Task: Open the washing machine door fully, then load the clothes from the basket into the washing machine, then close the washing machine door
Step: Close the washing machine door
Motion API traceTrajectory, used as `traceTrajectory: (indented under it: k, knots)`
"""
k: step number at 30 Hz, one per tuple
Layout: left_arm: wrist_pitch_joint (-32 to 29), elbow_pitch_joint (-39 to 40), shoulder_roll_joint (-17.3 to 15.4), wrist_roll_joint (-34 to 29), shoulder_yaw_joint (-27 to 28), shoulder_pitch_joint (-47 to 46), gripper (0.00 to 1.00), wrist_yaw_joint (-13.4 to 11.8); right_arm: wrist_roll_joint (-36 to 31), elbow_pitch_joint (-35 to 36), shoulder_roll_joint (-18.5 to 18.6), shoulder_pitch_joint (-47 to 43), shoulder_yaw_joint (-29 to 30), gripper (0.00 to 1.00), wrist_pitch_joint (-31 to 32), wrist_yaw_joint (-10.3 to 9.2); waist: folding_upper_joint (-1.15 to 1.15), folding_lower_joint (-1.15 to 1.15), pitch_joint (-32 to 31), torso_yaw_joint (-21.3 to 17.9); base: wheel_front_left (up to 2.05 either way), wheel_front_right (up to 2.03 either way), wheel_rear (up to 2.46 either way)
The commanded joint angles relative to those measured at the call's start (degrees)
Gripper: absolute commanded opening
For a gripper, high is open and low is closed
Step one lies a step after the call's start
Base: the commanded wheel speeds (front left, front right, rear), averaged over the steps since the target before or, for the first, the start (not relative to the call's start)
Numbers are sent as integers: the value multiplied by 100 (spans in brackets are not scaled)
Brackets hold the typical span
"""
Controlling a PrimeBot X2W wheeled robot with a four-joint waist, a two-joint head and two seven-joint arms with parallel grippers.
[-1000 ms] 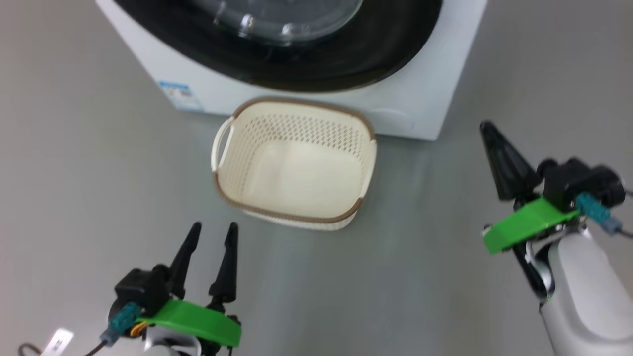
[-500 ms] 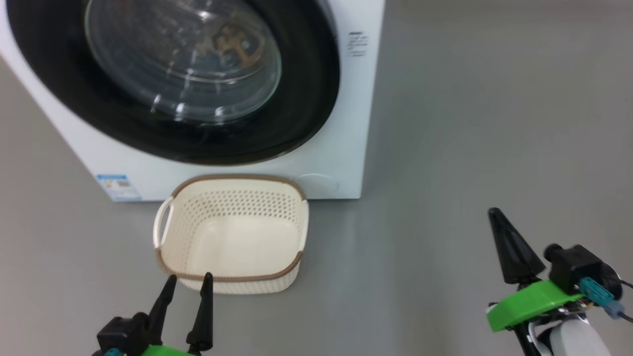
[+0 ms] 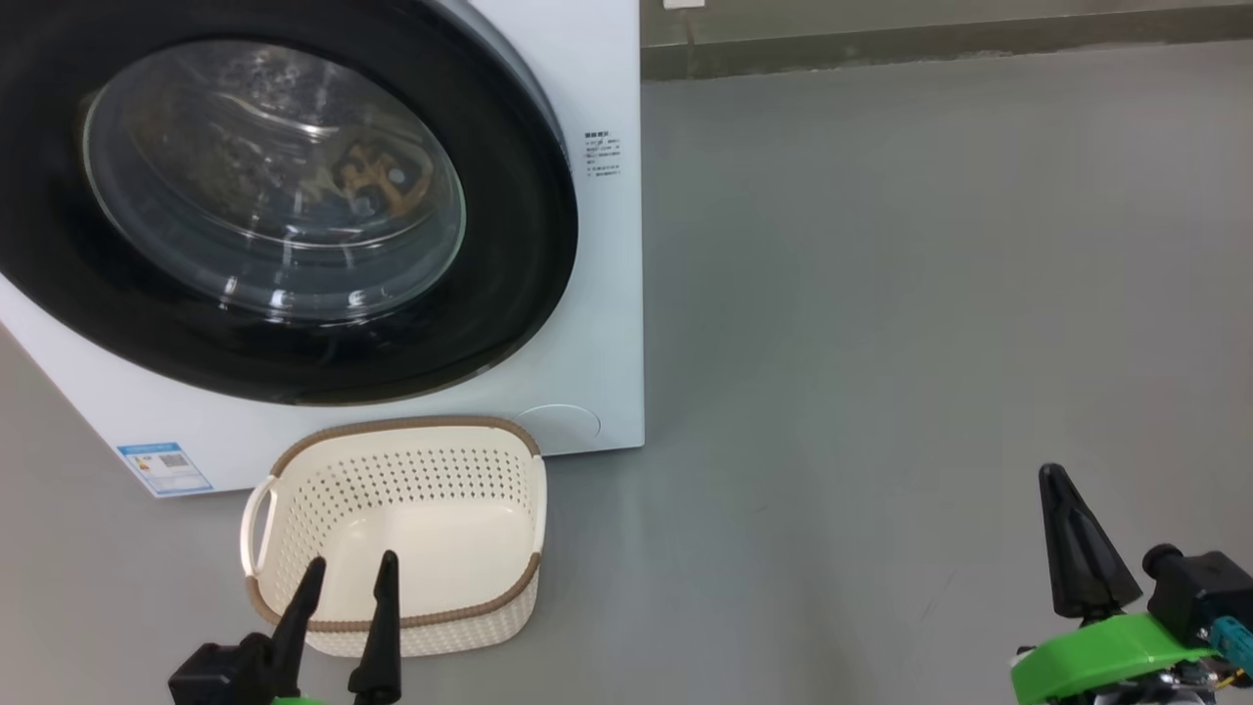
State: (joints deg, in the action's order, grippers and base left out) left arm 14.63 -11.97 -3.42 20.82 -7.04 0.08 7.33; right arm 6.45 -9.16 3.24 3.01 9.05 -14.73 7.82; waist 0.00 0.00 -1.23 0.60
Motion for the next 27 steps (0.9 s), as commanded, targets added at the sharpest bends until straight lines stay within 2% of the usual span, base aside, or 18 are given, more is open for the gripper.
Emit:
traceTrajectory:
  k: [1,2,13,27]
  knots:
    - [37,166,-80,-98,206,-100,100,15,-109,165,-7,25,-108,85,-27,-33,0,0,-20,-23,0,0,0]
    - [37,159,-73,-76,213,-93,100,15,-138,180,-14,-8,-71,100,-27,-33,0,0,-21,-29,0,0,0]
    - [37,0,-41,-106,244,-101,100,15,21,155,-34,-73,19,100,-27,-33,0,0,-31,-83,0,0,0]
    - [37,126,11,-84,364,-62,100,15,-101,166,-35,-52,-78,100,-27,-33,0,0,-78,-67,0,0,0]
